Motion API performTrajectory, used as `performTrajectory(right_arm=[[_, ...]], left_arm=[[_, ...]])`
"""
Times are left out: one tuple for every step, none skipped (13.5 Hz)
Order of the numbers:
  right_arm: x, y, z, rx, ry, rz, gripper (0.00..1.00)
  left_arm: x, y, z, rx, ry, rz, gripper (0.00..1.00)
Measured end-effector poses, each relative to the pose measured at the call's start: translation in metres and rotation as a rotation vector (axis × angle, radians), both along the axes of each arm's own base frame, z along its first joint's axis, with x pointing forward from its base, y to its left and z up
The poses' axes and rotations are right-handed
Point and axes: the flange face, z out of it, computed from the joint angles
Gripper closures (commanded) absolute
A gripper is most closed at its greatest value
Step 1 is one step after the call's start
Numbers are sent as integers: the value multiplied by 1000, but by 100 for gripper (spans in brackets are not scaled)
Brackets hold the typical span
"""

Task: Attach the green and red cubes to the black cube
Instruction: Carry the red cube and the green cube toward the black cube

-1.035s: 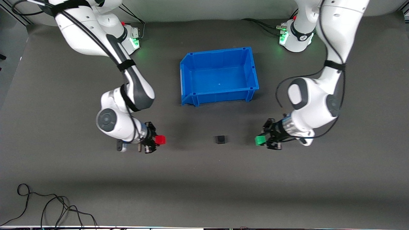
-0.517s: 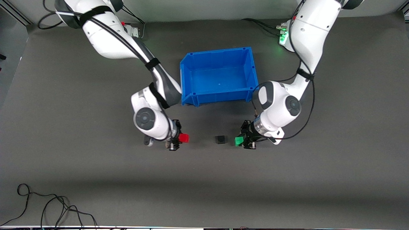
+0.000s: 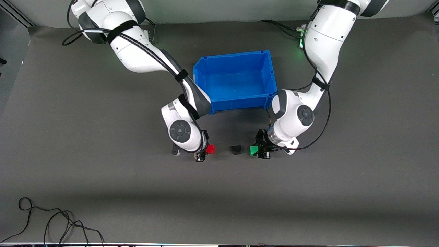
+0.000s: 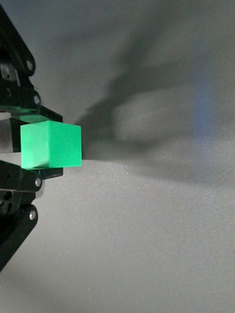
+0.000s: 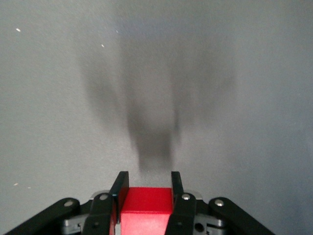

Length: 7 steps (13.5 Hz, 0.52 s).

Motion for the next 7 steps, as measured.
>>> performTrajectory(right_arm=[[-2, 4, -3, -2, 2, 3, 100], [-4, 8, -6, -3, 3, 1, 100], [-4, 13, -7, -3, 1, -15, 100], [-3, 17, -7, -2, -5, -29, 100], [1, 20, -7, 2, -14, -42, 100], [5, 21, -7, 5, -23, -57, 100], [9, 21, -8, 6, -30, -74, 100]], left_arm=[[-2, -3, -3, 2, -2, -4, 83], [-3, -6, -4, 4, -6, -6, 83], [-5, -9, -5, 5, -10, -9, 83], [-6, -12, -6, 6, -14, -13, 83], [-8, -15, -7, 6, -21, -14, 83], [-9, -17, -7, 7, -27, -13, 83], [-10, -19, -9, 8, -30, -11, 83]])
